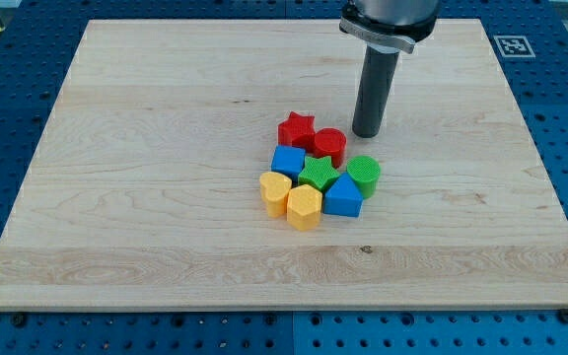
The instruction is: Move the red star to the left and down a bit
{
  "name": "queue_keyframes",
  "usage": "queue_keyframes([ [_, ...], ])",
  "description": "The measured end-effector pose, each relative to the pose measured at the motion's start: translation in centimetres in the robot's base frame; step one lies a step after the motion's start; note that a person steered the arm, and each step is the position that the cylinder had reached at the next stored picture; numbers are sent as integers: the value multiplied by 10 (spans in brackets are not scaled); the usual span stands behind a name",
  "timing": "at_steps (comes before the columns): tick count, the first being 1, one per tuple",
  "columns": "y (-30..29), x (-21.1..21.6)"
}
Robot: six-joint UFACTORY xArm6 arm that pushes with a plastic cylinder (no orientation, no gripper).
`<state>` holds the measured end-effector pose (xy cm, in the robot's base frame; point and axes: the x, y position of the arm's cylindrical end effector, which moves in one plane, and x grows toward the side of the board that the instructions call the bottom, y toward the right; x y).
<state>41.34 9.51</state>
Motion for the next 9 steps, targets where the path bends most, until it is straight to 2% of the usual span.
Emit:
queue_keyframes([
  [4, -68, -7],
  [9, -119, -7],
])
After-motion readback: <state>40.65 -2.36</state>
